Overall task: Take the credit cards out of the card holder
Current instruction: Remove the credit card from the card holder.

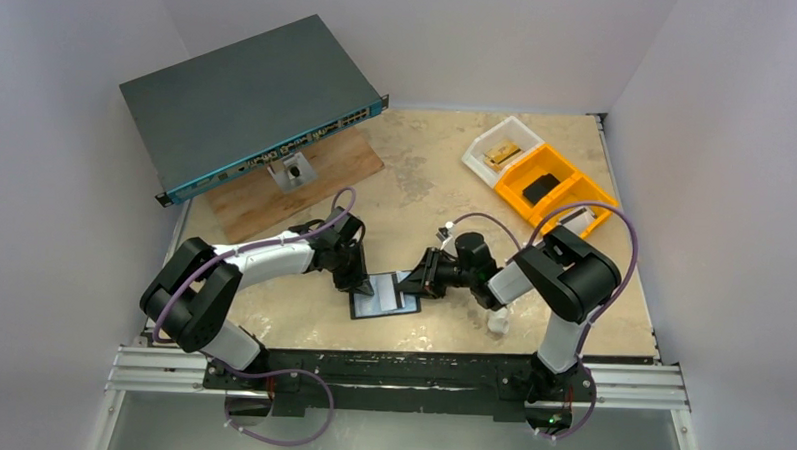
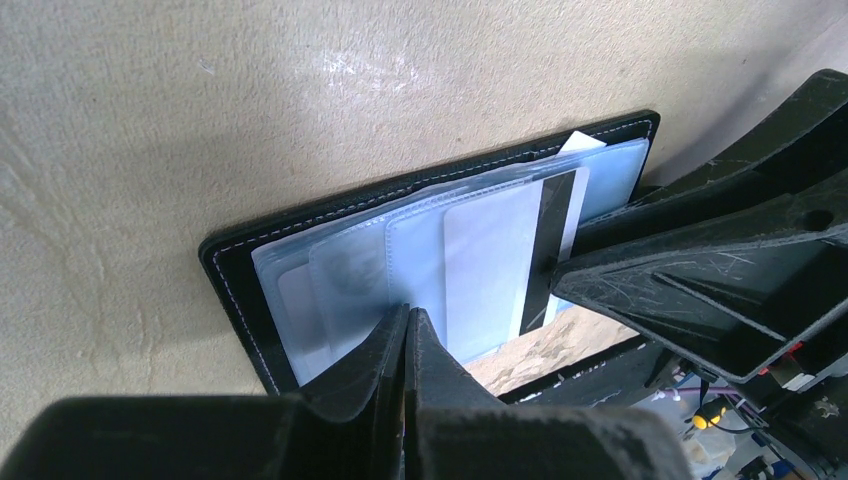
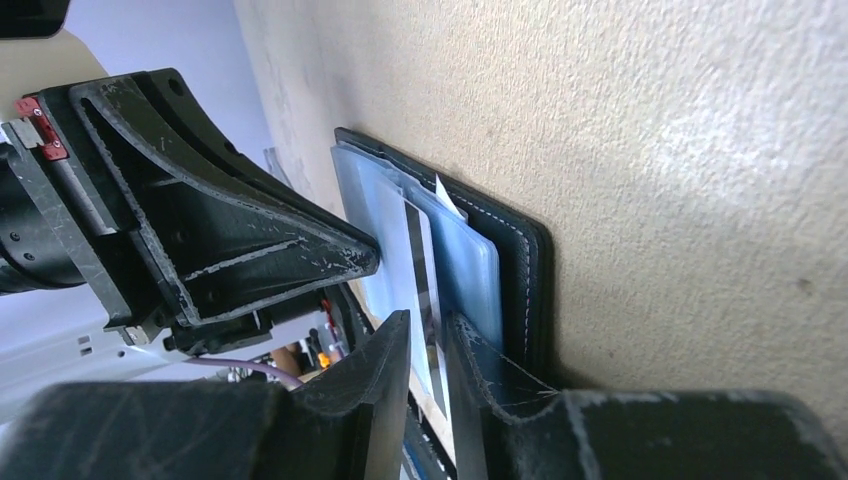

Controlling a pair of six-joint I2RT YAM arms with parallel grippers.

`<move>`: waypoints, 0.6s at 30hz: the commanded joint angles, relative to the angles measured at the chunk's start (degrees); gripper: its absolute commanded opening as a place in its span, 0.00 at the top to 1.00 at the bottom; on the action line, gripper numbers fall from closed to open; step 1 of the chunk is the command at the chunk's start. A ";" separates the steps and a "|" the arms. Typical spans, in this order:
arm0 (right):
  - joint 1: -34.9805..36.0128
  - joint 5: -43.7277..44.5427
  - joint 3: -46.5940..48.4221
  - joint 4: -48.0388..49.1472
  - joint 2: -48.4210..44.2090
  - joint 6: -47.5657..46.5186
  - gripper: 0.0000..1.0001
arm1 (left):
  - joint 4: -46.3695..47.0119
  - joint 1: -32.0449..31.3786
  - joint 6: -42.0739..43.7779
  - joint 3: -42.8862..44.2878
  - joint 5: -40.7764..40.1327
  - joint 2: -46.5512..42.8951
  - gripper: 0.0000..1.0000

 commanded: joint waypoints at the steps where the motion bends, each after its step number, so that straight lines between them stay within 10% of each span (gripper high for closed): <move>1: -0.41 0.15 1.08 0.75 2.17 -1.49 0.79 | -5.47 0.87 1.96 -2.97 -8.54 2.30 1.00; 18: -0.82 1.73 1.47 -5.05 0.39 -5.08 1.00 | -5.86 0.92 1.97 -2.70 -8.77 2.54 1.00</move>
